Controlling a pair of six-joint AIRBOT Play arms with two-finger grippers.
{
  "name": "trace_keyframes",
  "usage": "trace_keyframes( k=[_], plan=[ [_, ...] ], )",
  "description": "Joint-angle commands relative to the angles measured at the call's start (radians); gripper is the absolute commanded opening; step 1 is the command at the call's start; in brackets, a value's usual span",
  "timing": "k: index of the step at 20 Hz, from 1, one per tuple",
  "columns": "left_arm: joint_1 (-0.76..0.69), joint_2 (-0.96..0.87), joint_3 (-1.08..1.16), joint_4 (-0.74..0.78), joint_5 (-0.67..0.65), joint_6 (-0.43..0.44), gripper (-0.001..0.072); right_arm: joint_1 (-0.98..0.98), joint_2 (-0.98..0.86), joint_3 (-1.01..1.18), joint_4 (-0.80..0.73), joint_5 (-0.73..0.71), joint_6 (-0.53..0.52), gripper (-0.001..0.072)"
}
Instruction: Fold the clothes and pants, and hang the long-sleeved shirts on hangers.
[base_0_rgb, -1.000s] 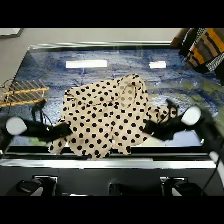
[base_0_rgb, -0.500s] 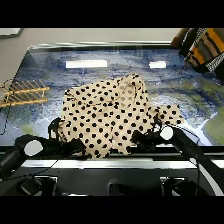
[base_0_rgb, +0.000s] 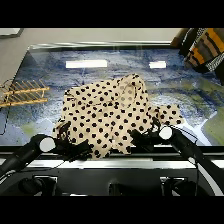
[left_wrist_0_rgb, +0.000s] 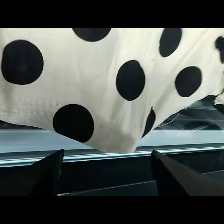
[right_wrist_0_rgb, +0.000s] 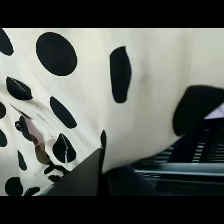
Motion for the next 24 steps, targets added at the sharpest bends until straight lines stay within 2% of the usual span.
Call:
trace_keyframes(
  k=[1,4,5,6,7,10,14,16,18,20,24],
  plan=[
    [-0.028,-0.079,0.000,-0.024,0.039,0.008,0.0611,0.001,0.033,0.000,-0.008,0.038,0.037,0.0021],
    [-0.027,-0.124,0.000,-0.024,0.118,0.007,0.0601,0.001,0.039,0.000,-0.006,0.084,0.037,0.0021],
    [-0.027,-0.130,0.000,-0.024,0.155,0.007,0.0563,0.001,0.048,0.000,-0.009,0.097,0.037,0.0021],
    [-0.027,-0.132,0.000,-0.019,0.185,0.007,0.0343,0.001,0.059,0.000,-0.010,0.109,0.037,0.0021],
    [-0.026,-0.129,0.000,-0.005,0.200,0.009,0.0027,0.001,0.075,0.000,-0.013,0.117,0.037,0.0021],
    [-0.027,-0.117,0.000,0.074,0.158,0.013,0.0018,0.001,0.141,0.000,-0.055,0.172,0.072,0.0020],
    [-0.044,-0.016,0.000,0.089,-0.119,0.140,0.0017,0.012,0.278,-0.001,-0.096,0.400,0.122,0.0020],
    [-0.072,0.085,0.002,0.065,-0.241,0.142,0.0017,0.060,0.387,-0.001,-0.106,0.541,0.220,0.0020],
    [-0.082,0.184,0.003,-0.028,-0.283,0.142,0.0017,0.084,0.475,0.000,-0.106,0.615,0.298,0.0020],
    [-0.053,0.227,0.033,-0.119,-0.255,0.142,0.0016,0.083,0.507,0.012,-0.144,0.571,0.387,0.0020],
    [0.121,0.119,0.130,-0.172,-0.224,0.134,0.0016,0.083,0.391,0.047,-0.195,0.322,0.494,0.0021]
  ],
)
